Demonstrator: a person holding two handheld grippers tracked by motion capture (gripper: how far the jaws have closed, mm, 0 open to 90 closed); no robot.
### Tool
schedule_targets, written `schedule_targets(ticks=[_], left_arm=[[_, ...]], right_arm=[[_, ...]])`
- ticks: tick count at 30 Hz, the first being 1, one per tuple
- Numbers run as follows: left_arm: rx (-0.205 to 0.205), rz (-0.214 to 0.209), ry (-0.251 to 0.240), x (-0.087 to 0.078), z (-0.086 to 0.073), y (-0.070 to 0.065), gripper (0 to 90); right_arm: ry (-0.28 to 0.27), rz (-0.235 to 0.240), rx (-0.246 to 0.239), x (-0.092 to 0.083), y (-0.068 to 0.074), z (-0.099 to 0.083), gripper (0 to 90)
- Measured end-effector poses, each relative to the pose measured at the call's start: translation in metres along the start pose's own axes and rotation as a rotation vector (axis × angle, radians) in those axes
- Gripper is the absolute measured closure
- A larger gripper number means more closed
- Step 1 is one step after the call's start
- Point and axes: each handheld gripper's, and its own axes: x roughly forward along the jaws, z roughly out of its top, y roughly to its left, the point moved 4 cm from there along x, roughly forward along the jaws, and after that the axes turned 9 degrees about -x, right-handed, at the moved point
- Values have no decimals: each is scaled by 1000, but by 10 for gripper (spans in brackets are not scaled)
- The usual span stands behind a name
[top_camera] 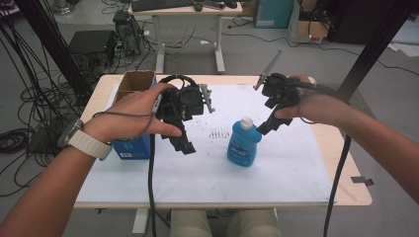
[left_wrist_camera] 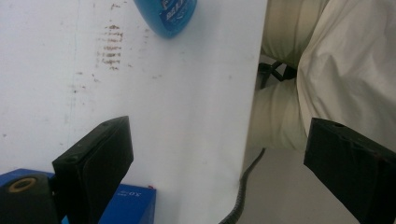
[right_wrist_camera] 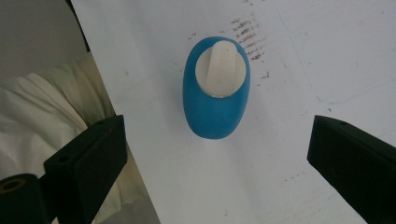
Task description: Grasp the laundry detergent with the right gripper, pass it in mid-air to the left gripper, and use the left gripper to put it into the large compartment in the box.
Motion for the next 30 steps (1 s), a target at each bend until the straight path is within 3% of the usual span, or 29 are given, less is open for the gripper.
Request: schedule_targets(ticks=[10, 26, 30], left_arm=[[2, 9, -42, 3, 1, 0, 86], [13, 28, -86, 6, 2, 3, 87], [15, 30, -91, 6, 2, 3, 87]], right_arm=[[-36, 13, 26, 7, -1, -12, 53], [-104, -5, 46, 18, 1, -23, 50], [-137, -2, 90, 21, 5, -24, 50]])
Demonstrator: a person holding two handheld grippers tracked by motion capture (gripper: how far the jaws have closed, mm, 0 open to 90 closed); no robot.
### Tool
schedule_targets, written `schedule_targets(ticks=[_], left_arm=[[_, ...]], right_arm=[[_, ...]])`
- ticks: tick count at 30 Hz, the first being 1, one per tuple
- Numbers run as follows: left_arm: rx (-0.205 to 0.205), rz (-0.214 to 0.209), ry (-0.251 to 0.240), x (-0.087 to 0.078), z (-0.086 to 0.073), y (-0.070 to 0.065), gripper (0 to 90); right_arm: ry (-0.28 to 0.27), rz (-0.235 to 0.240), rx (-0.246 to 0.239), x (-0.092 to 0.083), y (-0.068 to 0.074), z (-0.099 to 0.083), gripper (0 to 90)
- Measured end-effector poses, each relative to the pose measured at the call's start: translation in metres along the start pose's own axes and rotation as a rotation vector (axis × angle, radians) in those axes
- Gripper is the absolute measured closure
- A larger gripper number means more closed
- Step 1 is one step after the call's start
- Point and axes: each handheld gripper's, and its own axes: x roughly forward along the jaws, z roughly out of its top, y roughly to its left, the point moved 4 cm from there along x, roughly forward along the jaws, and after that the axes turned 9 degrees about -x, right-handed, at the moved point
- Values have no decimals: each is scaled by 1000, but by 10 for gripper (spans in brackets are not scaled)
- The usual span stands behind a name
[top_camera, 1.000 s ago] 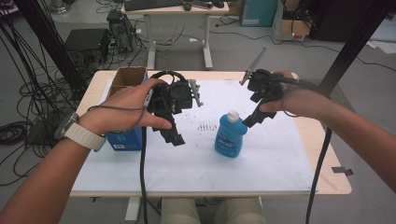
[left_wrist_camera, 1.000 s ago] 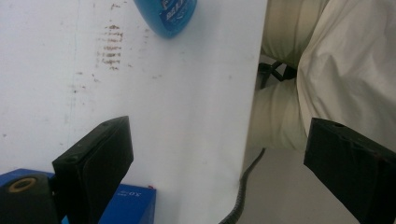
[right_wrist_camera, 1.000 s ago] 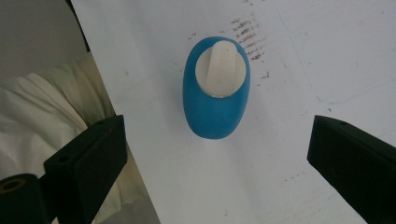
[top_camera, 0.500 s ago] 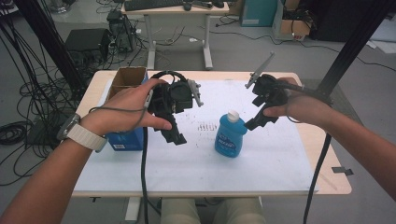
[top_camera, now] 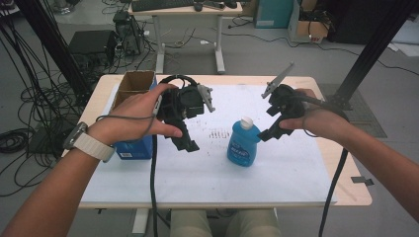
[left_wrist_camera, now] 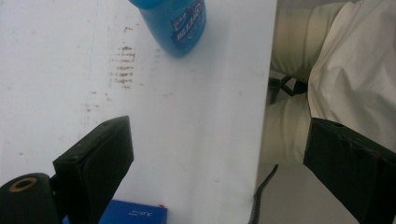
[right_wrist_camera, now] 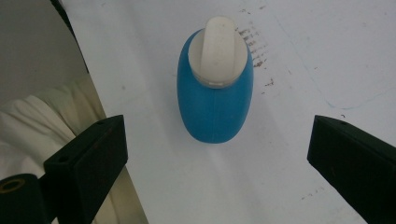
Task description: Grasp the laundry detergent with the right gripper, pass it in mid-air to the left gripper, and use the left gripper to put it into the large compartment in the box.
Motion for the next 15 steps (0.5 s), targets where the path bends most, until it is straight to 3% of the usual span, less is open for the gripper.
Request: schedule_targets(ticks=[5, 9, 13, 15], left_arm=[[-1, -4, -2, 1, -1, 0, 87], [-3, -2, -2, 2, -1, 1, 87], [-5, -2, -4, 2, -1, 1, 87], [-4, -3, -7, 3, -2, 1, 87]], right_arm=[[-40, -6, -25, 7, -2, -7, 45], [-48, -12, -6, 10, -1, -11, 42], [-54, -14, 0, 13, 0, -14, 42], [-30, -11, -8, 15, 1, -18, 43]])
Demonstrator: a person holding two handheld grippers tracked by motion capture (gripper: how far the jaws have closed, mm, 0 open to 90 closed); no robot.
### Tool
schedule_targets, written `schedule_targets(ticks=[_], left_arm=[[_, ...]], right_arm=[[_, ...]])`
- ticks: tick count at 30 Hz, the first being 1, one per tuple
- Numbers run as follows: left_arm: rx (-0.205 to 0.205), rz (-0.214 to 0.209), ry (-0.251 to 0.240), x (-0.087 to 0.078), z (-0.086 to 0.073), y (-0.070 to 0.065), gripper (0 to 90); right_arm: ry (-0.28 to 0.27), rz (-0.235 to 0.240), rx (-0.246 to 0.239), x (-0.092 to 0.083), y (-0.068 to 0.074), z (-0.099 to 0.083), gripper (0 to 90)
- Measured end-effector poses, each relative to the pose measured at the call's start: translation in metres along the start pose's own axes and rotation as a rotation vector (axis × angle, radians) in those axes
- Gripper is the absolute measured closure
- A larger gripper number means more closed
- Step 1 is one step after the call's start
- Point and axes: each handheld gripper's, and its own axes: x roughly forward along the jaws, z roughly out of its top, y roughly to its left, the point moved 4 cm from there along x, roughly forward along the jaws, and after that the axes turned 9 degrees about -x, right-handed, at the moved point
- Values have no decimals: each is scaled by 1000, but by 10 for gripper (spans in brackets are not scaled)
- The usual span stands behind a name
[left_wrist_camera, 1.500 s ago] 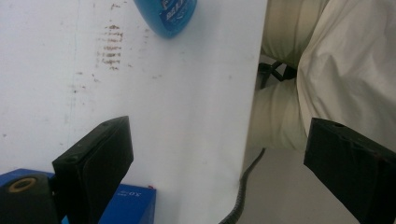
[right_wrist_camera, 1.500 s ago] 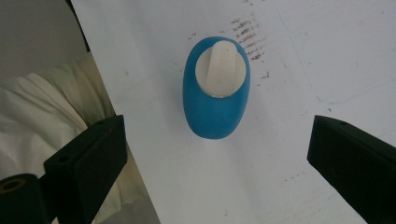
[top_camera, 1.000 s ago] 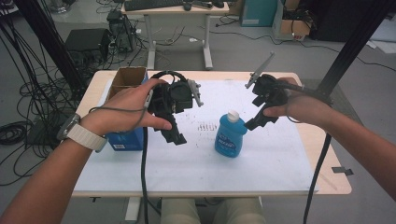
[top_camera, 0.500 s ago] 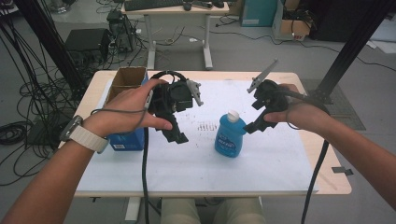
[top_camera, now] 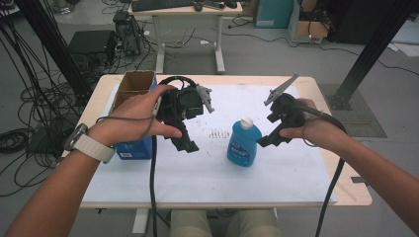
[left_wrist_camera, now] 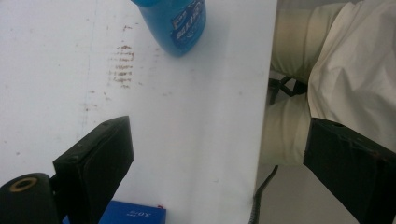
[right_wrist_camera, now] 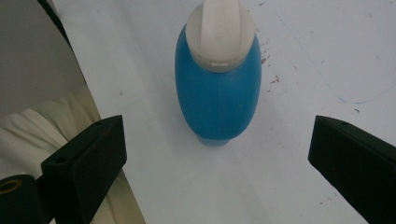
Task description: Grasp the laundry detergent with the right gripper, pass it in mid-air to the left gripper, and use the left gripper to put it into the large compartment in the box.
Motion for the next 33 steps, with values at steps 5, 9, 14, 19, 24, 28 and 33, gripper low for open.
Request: schedule_targets(ticks=[5, 9, 14, 19, 24, 28, 33], left_arm=[[-2, 0, -2, 0, -1, 0, 87], [-3, 0, -4, 1, -2, 0, 87], [-10, 0, -6, 1, -3, 0, 87], [-10, -3, -6, 2, -3, 1, 87], [-8, -4, -5, 2, -2, 0, 88], [-8, -6, -4, 3, -2, 0, 88], [-10, -7, -4, 4, -2, 0, 88]], right_arm=[[-10, -7, 7, 6, 1, -5, 41], [-57, -17, 29, 12, 3, -10, 45], [-56, -27, 27, 15, 2, -16, 46], [-71, -30, 25, 18, 3, -22, 50], [-86, -34, 27, 20, 2, -25, 50], [-100, -37, 32, 24, 2, -30, 44], [-123, -39, 42, 27, 2, -33, 43]])
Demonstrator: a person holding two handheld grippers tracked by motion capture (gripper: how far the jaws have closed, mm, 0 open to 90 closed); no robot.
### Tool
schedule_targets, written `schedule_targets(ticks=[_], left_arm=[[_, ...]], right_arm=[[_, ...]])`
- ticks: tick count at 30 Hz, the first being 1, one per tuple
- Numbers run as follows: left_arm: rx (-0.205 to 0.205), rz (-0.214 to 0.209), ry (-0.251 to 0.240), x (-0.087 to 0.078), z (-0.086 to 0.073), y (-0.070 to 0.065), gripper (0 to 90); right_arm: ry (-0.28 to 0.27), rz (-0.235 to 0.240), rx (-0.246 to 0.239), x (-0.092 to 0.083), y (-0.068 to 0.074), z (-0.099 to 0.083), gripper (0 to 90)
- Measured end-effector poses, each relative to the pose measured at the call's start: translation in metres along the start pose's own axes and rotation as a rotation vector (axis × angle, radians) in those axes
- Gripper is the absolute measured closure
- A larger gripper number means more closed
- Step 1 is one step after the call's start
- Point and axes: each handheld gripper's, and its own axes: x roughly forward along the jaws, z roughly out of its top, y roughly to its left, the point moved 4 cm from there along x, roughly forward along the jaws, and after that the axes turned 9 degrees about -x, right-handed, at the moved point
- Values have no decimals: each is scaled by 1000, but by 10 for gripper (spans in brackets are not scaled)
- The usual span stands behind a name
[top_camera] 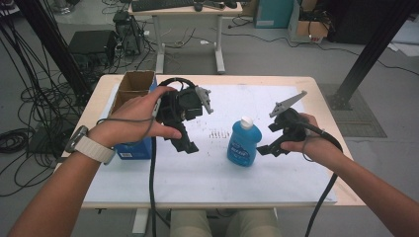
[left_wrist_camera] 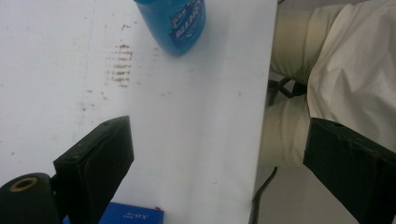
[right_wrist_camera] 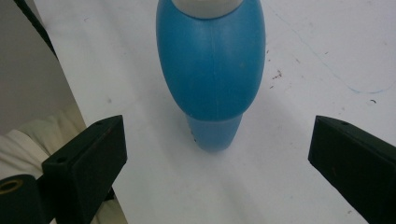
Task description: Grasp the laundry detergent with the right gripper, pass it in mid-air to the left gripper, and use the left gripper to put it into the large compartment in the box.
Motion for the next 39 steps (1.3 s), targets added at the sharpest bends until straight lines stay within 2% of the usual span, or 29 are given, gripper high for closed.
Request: schedule_targets(ticks=[2, 3, 5, 9, 16, 22, 27, 30, 32, 33, 35, 37, 39], left_arm=[[-2, 1, -1, 0, 0, 0, 88], [-4, 0, -1, 0, 0, 0, 88], [-5, 1, -1, 0, 0, 0, 88], [-5, 1, 2, 1, 1, 0, 88], [-6, -1, 2, 2, 1, 0, 89], [-7, -2, 3, 2, 0, 0, 89], [-9, -1, 4, 2, 0, 1, 89], [-11, 2, 1, 2, -1, 1, 88], [-13, 1, -1, 3, -1, 1, 88], [-13, 0, 2, 3, -1, 1, 89], [-15, -1, 2, 3, -1, 1, 89], [-11, 0, 2, 3, -1, 1, 89], [-12, -1, 1, 3, -1, 1, 89]], right_arm=[[7, -2, 6, 0, 0, -3, 42], [-2, 1, 40, 2, 3, -3, 43], [10, 9, 2, 1, 0, -6, 43], [2, 12, 0, 3, 0, -10, 45], [-29, -10, -9, 6, 1, -13, 42], [-67, -14, -15, 10, 1, -15, 48], [-79, -18, 7, 15, 2, -18, 48], [-85, -21, -11, 17, 2, -19, 48], [-101, -27, 38, 20, 5, -18, 49], [-104, -27, 44, 20, 5, -20, 51], [-111, -31, 26, 21, 3, -21, 50], [-104, -35, 57, 21, 6, -21, 51], [-119, -34, 40, 23, 5, -22, 51]])
